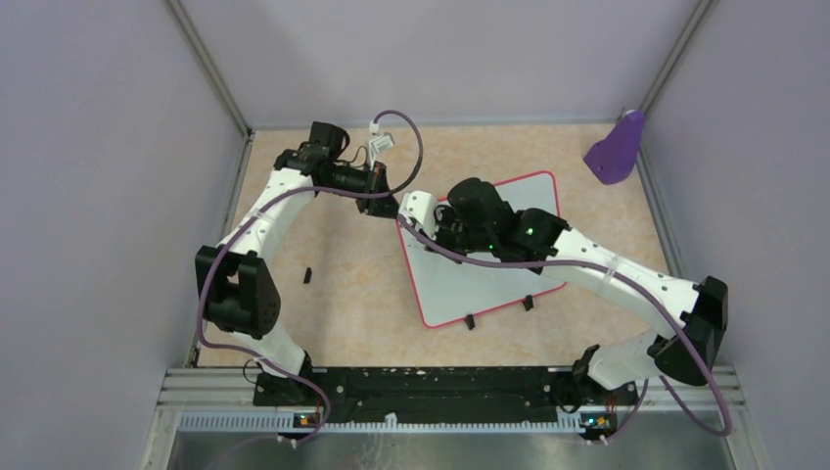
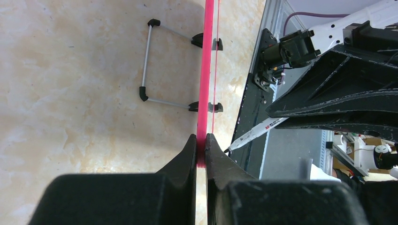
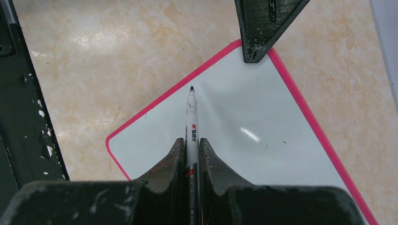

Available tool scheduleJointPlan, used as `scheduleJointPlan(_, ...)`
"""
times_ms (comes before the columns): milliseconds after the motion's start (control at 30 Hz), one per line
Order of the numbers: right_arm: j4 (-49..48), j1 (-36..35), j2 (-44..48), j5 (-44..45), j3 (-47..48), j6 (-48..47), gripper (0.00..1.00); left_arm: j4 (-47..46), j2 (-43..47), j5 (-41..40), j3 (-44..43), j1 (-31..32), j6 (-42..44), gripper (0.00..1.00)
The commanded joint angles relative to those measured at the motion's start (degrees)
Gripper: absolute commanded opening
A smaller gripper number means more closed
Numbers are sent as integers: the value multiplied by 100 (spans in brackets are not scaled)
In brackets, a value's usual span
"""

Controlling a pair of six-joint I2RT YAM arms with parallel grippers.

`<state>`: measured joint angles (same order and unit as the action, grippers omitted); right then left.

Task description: Write a sentence on the whiteboard

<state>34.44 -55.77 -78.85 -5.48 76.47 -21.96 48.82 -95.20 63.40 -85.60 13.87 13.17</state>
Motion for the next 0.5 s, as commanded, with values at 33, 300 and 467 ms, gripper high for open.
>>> scheduleJointPlan(33, -320, -77, -81, 178, -19, -63, 0, -95, 79, 39, 78, 46, -45, 0)
scheduleJointPlan(300, -326, -81, -190, 277, 36, -78, 0, -95, 89, 24, 96, 54, -42, 0)
scheduleJointPlan(467, -282, -80, -265, 350, 76, -98, 0, -104, 89, 29, 102, 55, -33, 0)
